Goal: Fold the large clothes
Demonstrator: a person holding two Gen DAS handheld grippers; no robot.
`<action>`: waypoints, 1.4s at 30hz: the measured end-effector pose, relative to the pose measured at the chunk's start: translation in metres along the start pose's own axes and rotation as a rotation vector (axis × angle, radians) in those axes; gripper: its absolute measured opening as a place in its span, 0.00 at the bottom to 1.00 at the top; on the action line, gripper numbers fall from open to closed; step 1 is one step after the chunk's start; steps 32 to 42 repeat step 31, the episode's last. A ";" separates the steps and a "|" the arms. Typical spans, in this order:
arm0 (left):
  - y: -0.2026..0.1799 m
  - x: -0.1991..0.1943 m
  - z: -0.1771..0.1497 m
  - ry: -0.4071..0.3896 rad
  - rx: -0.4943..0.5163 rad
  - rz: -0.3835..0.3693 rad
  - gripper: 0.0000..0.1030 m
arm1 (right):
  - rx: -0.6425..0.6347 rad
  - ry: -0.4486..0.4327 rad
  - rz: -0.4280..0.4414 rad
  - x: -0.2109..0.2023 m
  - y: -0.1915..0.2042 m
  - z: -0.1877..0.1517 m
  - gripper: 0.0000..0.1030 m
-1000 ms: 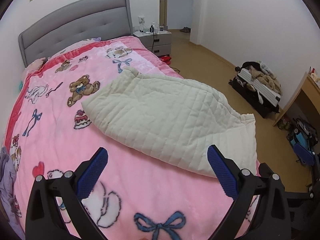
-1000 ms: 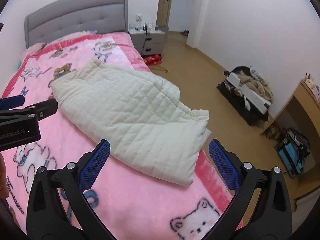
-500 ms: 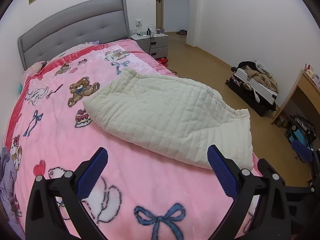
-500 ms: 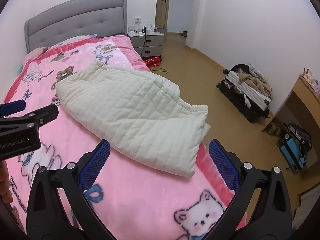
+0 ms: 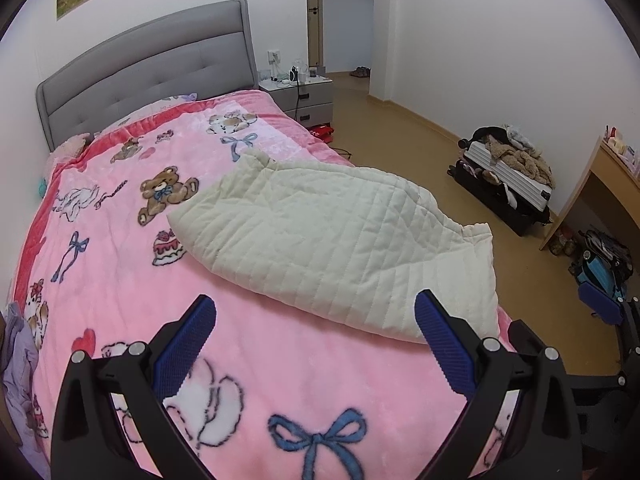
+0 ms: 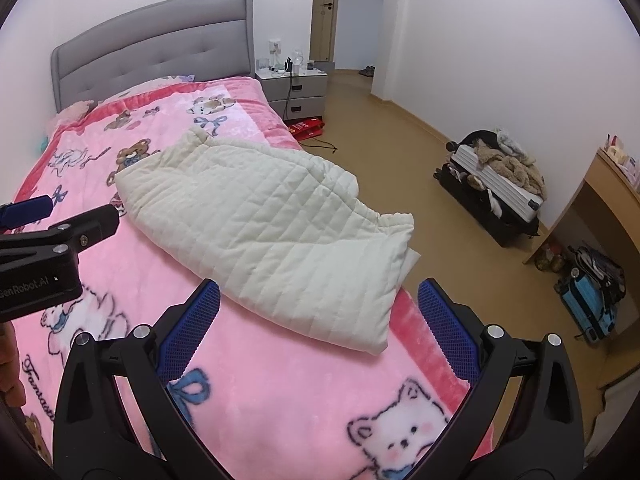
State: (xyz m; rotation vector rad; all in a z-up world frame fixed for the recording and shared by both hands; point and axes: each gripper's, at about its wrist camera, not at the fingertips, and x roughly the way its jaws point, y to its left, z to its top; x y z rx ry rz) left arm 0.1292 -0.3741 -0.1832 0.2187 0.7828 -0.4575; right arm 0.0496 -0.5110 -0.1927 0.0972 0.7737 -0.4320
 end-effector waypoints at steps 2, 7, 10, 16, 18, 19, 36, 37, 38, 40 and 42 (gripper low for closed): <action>-0.002 0.000 0.000 0.000 0.011 0.001 0.95 | 0.002 0.000 0.003 0.000 -0.001 0.001 0.92; -0.007 -0.003 -0.002 -0.015 0.031 0.025 0.95 | 0.014 -0.002 0.005 -0.001 -0.007 0.003 0.92; -0.007 -0.004 -0.001 -0.015 0.026 0.018 0.95 | 0.014 -0.004 0.006 -0.003 -0.008 0.004 0.92; -0.006 -0.004 0.001 -0.012 0.017 0.011 0.95 | 0.024 0.004 0.007 -0.003 -0.008 0.002 0.92; -0.004 -0.004 0.002 -0.007 0.009 0.005 0.95 | 0.030 0.007 0.010 -0.002 -0.011 0.002 0.92; -0.004 -0.003 0.002 -0.004 0.007 0.004 0.95 | 0.028 0.006 0.004 -0.002 -0.011 0.003 0.92; 0.011 0.007 0.008 0.037 -0.065 0.000 0.95 | 0.028 -0.007 0.011 0.000 -0.010 0.012 0.92; 0.011 0.007 0.008 0.037 -0.065 0.000 0.95 | 0.028 -0.007 0.011 0.000 -0.010 0.012 0.92; 0.011 0.007 0.008 0.037 -0.065 0.000 0.95 | 0.028 -0.007 0.011 0.000 -0.010 0.012 0.92; 0.011 0.007 0.008 0.037 -0.065 0.000 0.95 | 0.028 -0.007 0.011 0.000 -0.010 0.012 0.92; 0.011 0.007 0.008 0.037 -0.065 0.000 0.95 | 0.028 -0.007 0.011 0.000 -0.010 0.012 0.92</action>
